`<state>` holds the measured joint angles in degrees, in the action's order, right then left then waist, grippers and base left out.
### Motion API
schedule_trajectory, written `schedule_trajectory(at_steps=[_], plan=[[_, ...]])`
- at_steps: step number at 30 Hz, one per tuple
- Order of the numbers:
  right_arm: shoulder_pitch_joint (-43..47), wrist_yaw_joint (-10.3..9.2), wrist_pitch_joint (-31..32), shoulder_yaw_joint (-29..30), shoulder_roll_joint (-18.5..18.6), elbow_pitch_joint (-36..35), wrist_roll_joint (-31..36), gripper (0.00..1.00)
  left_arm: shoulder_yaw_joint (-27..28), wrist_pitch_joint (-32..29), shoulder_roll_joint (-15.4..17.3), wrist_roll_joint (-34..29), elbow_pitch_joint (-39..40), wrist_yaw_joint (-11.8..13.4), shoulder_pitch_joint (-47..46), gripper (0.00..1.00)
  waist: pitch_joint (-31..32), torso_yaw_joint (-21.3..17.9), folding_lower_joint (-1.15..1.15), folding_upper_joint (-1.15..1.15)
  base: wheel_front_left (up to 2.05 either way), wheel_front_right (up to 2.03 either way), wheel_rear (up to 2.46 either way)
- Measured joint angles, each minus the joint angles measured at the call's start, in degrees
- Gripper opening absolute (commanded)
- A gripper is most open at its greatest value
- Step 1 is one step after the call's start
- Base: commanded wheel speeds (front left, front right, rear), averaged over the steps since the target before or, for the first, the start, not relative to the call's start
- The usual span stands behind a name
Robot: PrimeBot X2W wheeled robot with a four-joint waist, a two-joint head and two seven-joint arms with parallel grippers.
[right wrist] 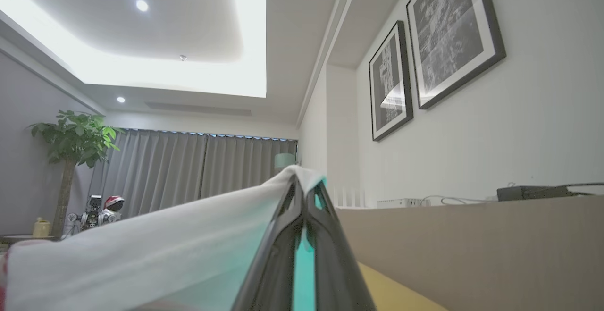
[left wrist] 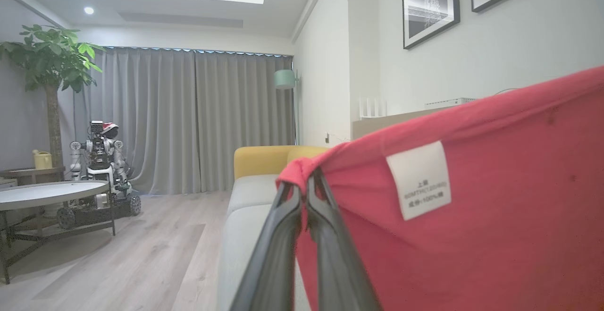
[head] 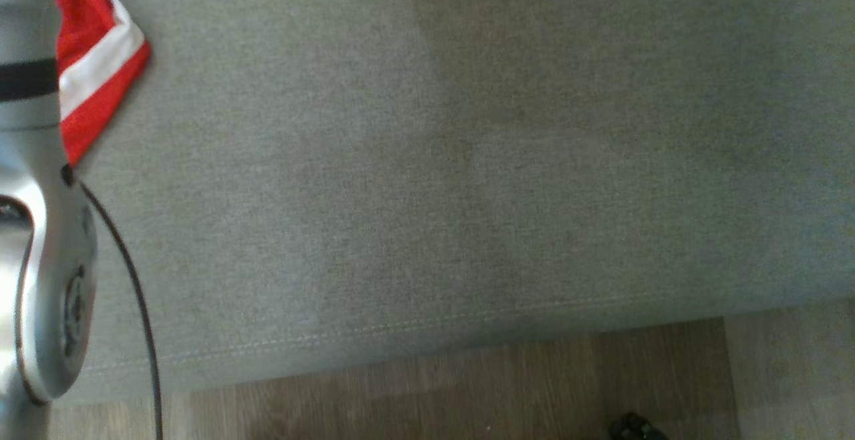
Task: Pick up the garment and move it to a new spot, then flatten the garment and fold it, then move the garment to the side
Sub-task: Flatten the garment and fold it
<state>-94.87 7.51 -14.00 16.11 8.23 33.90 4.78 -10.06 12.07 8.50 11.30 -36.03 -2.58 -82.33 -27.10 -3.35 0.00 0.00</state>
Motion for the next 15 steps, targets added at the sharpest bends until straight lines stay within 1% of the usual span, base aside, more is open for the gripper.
schedule_trajectory(at_steps=[4,6,8,10,13,15], plan=[[0.41,0.0,-0.89,0.15,-1.52,1.79,0.78,0.0,-0.16,2.23,-1.27,-0.21,-4.92,-0.08,-1.77,0.0,-2.43,-0.19,0.0,0.0,0.0,0.0,0.0],[2.26,-0.01,-0.98,-0.03,-2.03,1.98,0.13,0.0,-0.7,2.35,-1.31,-0.73,-6.8,-0.81,-1.59,0.0,-2.92,-0.18,0.0,0.0,0.0,0.0,0.0],[6.73,-0.01,-0.98,0.01,-2.61,2.91,-2.46,0.0,-1.35,2.65,-1.41,-1.75,-6.55,-1.08,-0.13,0.0,-3.0,-0.04,0.0,0.0,0.0,0.0,0.0],[13.49,-0.01,-0.97,-0.4,-3.01,5.45,-4.87,0.0,-1.8,2.65,-1.48,-1.81,-5.12,-1.55,3.2,0.0,-2.54,0.08,0.0,0.0,0.0,0.0,0.0],[23.68,-0.01,-0.88,-1.9,-3.44,10.98,-9.25,0.0,-2.82,2.65,-1.65,-2.86,-3.33,-2.52,10.82,0.0,-1.13,0.2,0.0,0.0,0.0,0.0,0.0],[28.78,-0.01,-0.87,-3.35,-3.6,14.68,-12.48,0.0,-3.72,2.65,-1.66,-3.53,-2.23,-2.54,16.87,0.0,0.14,0.28,0.0,0.0,0.0,0.0,0.0]])
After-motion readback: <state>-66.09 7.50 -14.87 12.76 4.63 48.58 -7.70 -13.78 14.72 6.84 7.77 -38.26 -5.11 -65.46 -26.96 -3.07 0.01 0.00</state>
